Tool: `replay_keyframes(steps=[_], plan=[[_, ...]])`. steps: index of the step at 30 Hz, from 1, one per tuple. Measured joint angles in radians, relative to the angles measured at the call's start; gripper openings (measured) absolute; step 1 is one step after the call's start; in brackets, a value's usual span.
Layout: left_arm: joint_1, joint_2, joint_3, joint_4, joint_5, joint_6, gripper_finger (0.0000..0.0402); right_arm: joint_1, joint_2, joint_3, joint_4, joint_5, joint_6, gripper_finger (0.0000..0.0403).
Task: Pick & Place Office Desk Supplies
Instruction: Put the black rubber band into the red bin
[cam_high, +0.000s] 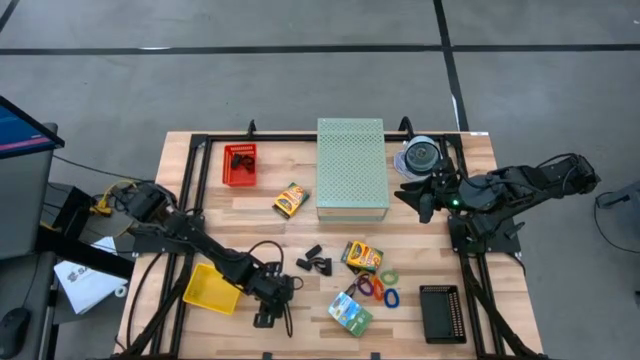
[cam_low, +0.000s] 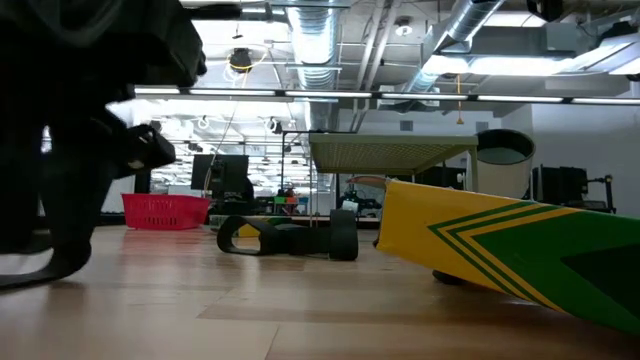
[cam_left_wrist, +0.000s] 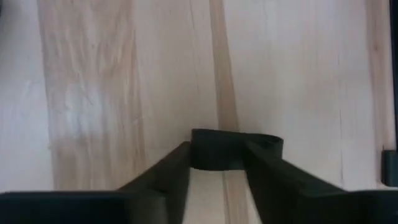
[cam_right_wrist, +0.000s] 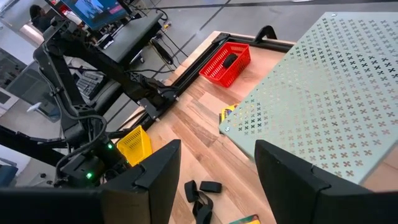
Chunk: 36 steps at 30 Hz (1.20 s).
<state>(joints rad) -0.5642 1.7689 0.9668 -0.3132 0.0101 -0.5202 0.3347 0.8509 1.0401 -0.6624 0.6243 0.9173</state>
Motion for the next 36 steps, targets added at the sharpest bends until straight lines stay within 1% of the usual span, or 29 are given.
replay_keyframes(steps=[4, 5, 6, 9, 12, 17, 20, 23, 25, 27, 28, 29, 32, 34, 36], plan=[[0.025, -0.027, 0.000, 0.000, 0.003, -0.042, 0.0027, 0.000, 0.000, 0.000, -0.008, 0.000, 0.000, 0.0202], [0.037, -0.036, 0.000, -0.002, 0.003, -0.046, 0.0014, 0.000, 0.000, 0.000, -0.011, 0.000, 0.000, 0.0202], [0.049, -0.046, 0.000, 0.000, 0.001, -0.049, 0.0011, 0.000, 0.000, 0.000, -0.013, 0.000, 0.000, 0.0202], [0.092, -0.082, 0.000, 0.000, -0.018, -0.050, 0.0007, 0.000, 0.000, 0.000, -0.013, 0.000, -0.001, 0.0202], [0.148, -0.148, 0.000, -0.002, -0.062, -0.041, 0.0005, 0.000, 0.000, 0.000, -0.013, 0.000, -0.001, 0.0202], [0.292, -0.286, 0.000, -0.037, -0.144, -0.044, 0.0003, 0.000, 0.000, 0.000, -0.015, 0.000, -0.002, 0.0202], [0.396, -0.368, 0.000, -0.126, -0.205, -0.089, 0.0003, 0.000, 0.000, 0.000, -0.021, 0.000, -0.005, 0.0202], [0.494, -0.440, 0.000, -0.236, -0.312, -0.094, 0.0002, 0.000, 0.000, 0.000, -0.023, 0.001, -0.009, 0.0202], [0.568, -0.481, 0.000, -0.314, -0.387, -0.128, 0.0003, -0.002, 0.000, 0.000, -0.031, 0.002, -0.009, 0.0202], [0.647, -0.523, -0.004, -0.370, -0.443, -0.167, 0.0003, -0.002, 0.000, 0.000, -0.032, 0.002, -0.009, 0.0202], [0.690, -0.541, -0.009, -0.370, -0.460, -0.169, 0.0002, -0.002, 0.000, 0.000, -0.033, 0.003, -0.009, 0.0202], [0.735, -0.561, -0.021, -0.358, -0.463, -0.167, 0.0002, -0.002, 0.000, 0.000, -0.034, 0.004, -0.009, 0.0202], [0.868, -0.586, -0.054, -0.391, -0.468, -0.173, 0.0002, -0.003, 0.000, 0.000, -0.040, 0.005, -0.009, 0.0202], [0.963, -0.585, -0.074, -0.447, -0.466, -0.177, 0.0001, -0.003, 0.000, 0.000, -0.045, 0.005, -0.008, 0.0202], [1.053, -0.581, -0.097, -0.449, -0.452, -0.177, 0.0001, -0.003, 0.000, 0.000, -0.046, 0.005, -0.008, 0.0202]])
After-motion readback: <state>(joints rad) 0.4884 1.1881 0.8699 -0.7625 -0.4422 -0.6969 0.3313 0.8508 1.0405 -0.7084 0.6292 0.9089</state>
